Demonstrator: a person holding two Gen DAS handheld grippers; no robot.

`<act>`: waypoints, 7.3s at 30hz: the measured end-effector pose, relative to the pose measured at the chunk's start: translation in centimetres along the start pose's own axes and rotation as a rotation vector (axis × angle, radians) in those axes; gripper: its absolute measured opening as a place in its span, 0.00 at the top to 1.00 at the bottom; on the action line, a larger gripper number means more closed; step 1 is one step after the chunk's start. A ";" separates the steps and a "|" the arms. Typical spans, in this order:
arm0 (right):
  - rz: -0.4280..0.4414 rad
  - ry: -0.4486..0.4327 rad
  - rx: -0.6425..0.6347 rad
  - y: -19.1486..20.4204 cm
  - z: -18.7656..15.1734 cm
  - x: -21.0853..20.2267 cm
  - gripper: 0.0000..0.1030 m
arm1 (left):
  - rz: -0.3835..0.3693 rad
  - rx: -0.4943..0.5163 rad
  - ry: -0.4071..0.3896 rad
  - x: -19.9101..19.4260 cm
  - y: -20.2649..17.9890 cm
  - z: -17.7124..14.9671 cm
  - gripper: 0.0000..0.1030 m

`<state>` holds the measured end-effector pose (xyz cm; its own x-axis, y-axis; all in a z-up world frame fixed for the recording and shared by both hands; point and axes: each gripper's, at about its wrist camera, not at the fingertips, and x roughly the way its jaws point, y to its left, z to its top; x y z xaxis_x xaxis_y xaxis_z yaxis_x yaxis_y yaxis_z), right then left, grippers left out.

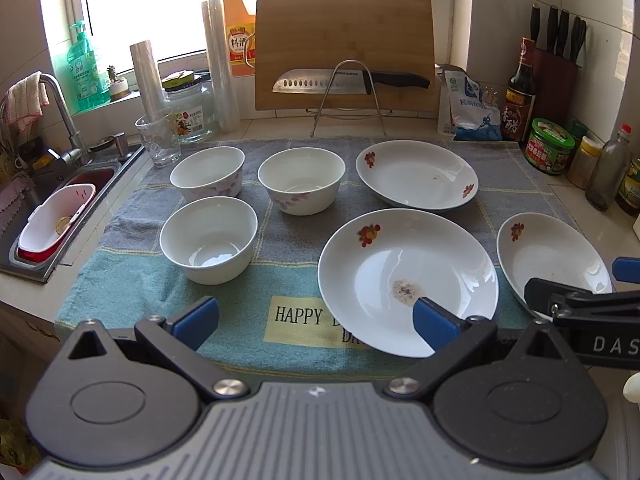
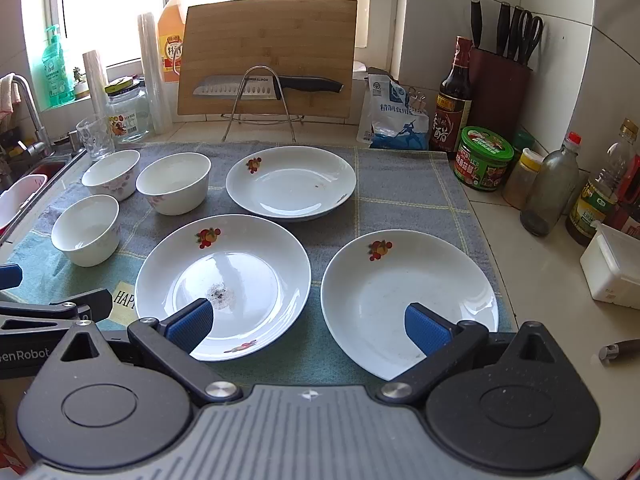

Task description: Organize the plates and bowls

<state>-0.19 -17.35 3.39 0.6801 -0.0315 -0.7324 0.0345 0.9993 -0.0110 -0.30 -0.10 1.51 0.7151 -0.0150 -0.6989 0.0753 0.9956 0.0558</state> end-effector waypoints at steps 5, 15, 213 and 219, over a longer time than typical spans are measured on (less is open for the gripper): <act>0.002 -0.009 -0.001 -0.1 -0.1 -0.2 0.00 | 0.002 -0.002 -0.006 -0.3 -0.2 -0.1 0.01; 0.012 -0.052 -0.002 -1.1 -0.7 -1.1 0.00 | -0.015 0.000 -0.033 -1.0 -1.1 -0.3 0.01; 0.317 -0.027 -0.265 -3.0 -7.2 6.2 0.00 | -0.530 0.392 0.083 8.5 -4.0 8.4 0.10; 0.357 -0.020 -0.309 -1.4 -6.7 7.2 0.00 | -0.465 0.313 0.096 7.9 -0.6 7.7 0.10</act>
<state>-0.26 -18.88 -6.49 0.6239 0.3182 -0.7137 -0.4220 0.9059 0.0350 10.64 -1.48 1.43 0.4920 -0.4223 -0.7613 0.5798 0.8113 -0.0753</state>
